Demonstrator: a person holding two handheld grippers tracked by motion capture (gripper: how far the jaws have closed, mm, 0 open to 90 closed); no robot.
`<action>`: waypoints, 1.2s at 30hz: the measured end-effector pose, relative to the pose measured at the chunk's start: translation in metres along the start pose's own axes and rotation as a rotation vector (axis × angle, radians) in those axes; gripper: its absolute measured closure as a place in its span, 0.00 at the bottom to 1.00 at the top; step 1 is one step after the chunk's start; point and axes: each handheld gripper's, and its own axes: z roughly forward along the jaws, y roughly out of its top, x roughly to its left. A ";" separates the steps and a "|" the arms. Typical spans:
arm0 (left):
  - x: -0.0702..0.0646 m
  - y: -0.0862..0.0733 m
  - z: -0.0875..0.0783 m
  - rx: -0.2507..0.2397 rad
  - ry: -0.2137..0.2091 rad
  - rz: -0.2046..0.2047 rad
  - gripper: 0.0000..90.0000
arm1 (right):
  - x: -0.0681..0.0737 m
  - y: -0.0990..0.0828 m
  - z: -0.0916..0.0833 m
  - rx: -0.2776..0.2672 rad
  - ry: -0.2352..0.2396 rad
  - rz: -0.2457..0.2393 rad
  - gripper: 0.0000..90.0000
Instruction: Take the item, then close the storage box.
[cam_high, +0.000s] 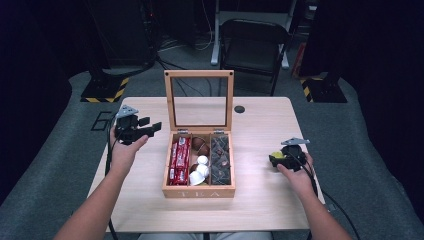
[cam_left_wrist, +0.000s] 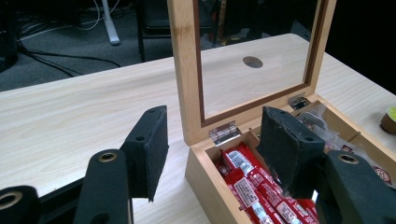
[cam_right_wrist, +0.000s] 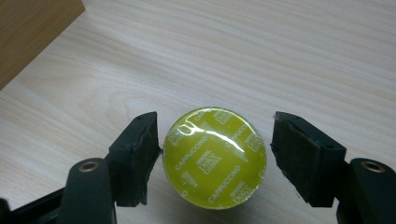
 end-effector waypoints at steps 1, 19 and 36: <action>0.000 0.000 0.000 -0.001 0.001 -0.002 0.47 | 0.000 0.001 0.000 -0.001 0.001 0.003 0.35; 0.000 0.001 0.000 -0.002 0.001 0.002 0.47 | 0.016 0.028 -0.021 -0.042 0.015 -0.042 0.40; 0.000 0.001 0.001 0.004 0.002 0.003 0.47 | 0.046 0.077 -0.031 -0.077 0.130 -0.099 0.40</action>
